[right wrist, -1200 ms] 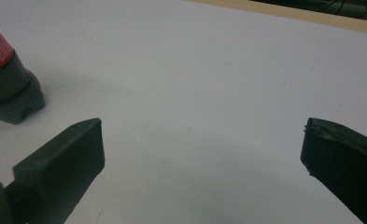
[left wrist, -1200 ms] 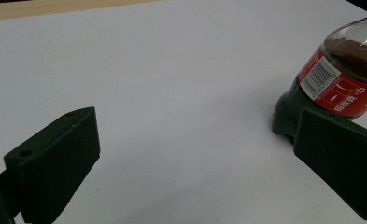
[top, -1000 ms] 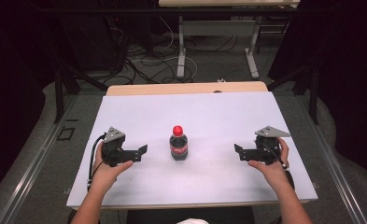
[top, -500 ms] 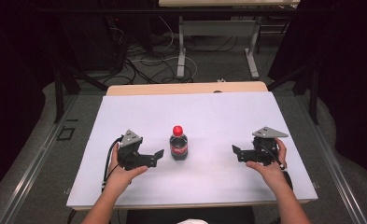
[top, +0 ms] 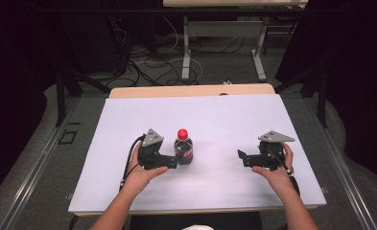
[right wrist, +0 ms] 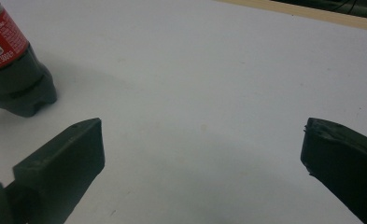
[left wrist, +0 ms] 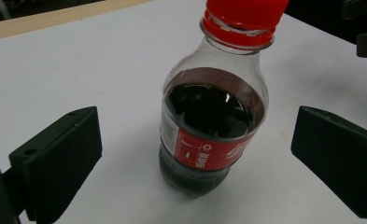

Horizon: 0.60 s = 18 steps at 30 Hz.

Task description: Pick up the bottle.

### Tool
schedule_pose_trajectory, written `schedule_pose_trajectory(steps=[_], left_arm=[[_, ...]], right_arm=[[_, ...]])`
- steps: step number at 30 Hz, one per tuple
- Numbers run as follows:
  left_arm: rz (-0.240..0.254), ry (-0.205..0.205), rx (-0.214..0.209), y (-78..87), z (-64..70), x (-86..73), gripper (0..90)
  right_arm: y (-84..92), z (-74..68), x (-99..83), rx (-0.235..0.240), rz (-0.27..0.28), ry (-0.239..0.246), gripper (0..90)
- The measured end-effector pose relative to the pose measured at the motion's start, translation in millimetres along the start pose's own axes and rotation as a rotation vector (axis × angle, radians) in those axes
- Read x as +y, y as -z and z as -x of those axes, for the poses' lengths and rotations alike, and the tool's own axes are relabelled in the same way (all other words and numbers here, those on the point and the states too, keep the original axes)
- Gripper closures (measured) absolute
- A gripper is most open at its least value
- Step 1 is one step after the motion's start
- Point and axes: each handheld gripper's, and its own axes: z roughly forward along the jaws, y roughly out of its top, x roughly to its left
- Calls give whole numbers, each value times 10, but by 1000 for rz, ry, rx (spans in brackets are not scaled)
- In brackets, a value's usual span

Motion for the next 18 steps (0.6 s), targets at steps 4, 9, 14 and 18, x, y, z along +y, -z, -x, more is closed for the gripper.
schedule_pose_trajectory(steps=[4,9,14,18], left_arm=[[-12,-26,-2,-115,51,30,32],[-19,-36,-17,-220,96,41,54],[-22,-38,-14,-292,104,36,99],[-20,-36,-13,-340,115,29,120]], right_arm=[[-14,5,-9,1,-1,10,0],[-22,-3,-14,1,2,-5,0],[-28,7,-21,-8,0,10,0],[-37,0,-23,3,-5,7,0]])
